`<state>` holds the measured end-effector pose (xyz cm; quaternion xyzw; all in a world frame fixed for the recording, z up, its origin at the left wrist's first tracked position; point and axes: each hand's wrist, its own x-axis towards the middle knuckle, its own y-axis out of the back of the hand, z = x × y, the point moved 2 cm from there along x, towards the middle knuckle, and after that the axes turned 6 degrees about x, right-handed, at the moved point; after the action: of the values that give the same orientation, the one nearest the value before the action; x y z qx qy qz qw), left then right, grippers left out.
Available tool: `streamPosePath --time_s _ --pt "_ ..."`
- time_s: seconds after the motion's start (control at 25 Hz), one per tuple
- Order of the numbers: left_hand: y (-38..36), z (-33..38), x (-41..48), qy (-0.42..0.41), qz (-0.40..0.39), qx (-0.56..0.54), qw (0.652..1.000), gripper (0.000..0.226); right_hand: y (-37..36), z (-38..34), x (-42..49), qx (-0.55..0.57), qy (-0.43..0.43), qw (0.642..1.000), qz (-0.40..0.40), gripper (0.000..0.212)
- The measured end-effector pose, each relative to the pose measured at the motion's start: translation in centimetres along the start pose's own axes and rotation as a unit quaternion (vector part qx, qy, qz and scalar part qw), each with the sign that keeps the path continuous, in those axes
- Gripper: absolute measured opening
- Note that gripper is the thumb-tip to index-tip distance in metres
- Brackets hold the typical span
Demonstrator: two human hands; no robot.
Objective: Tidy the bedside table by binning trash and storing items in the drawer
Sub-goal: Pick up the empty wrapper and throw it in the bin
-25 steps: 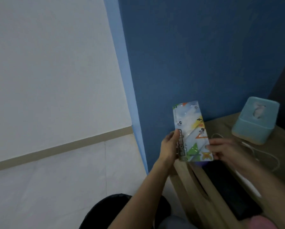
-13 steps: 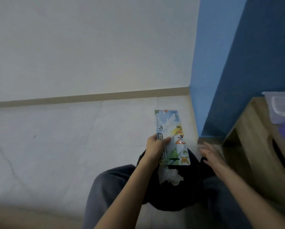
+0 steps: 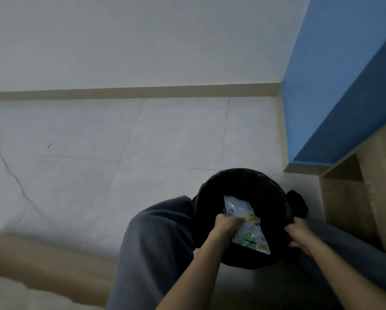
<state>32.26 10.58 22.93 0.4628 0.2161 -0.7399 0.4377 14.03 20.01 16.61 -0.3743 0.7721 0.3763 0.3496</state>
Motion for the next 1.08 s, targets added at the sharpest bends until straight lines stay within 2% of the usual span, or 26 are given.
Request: streamPosePath --time_s 0.08,0.2,0.28,0.32,0.4,0.48,0.52,0.56,0.64,0.72,0.88,1.08 --pt "-0.4 -0.2 0.5 0.009 -0.014 -0.008 1.0 0.042 0.1 0.0 -0.1 0.002 0.0 1.0 -0.006 0.036" --pt "-1.1 -0.2 0.6 0.018 -0.1 -0.008 0.995 0.046 0.3 -0.2 -0.2 0.019 0.004 1.0 -0.007 0.033" --pt "-1.2 -0.1 0.4 -0.003 -0.127 0.031 0.991 0.034 0.4 0.0 -0.3 0.026 0.005 1.0 -0.011 0.031" --pt "-1.1 0.1 0.3 -0.031 -0.092 0.05 0.994 0.026 0.4 0.1 -0.3 0.034 0.004 0.999 -0.011 0.031" --pt "0.0 0.3 0.6 -0.114 0.065 0.111 0.985 0.027 0.5 0.2 -0.4 0.053 0.001 0.999 -0.011 0.031" --pt "1.6 0.3 0.2 -0.173 0.239 0.191 0.936 0.041 0.5 0.1 -0.5 0.085 0.002 0.996 -0.006 0.032" --pt "2.3 -0.1 0.1 -0.177 0.299 0.211 0.914 0.047 0.6 0.1 -0.8 0.102 0.002 0.995 -0.004 0.032" --pt "2.8 -0.6 0.3 -0.155 0.32 0.211 0.91 0.054 0.6 0.1 -0.8 0.124 -0.002 0.992 -0.004 0.033" --pt "3.4 -1.1 1.3 -0.101 0.284 0.13 0.945 0.065 0.8 0.1 -0.7 0.157 -0.014 0.988 -0.009 0.033" --pt "3.8 -0.8 2.6 -0.066 0.236 0.049 0.968 0.066 1.0 -0.3 0.1 0.17 -0.025 0.985 -0.017 0.034" --pt "4.7 3.2 5.3 -0.066 0.2 -0.001 0.978 0.067 2.0 -3.4 1.9 0.221 -0.036 0.975 -0.013 0.036" --pt "4.9 10.7 9.3 -0.107 0.158 -0.014 0.981 0.063 2.2 -9.0 5.2 0.306 0.011 0.951 -0.026 0.044"
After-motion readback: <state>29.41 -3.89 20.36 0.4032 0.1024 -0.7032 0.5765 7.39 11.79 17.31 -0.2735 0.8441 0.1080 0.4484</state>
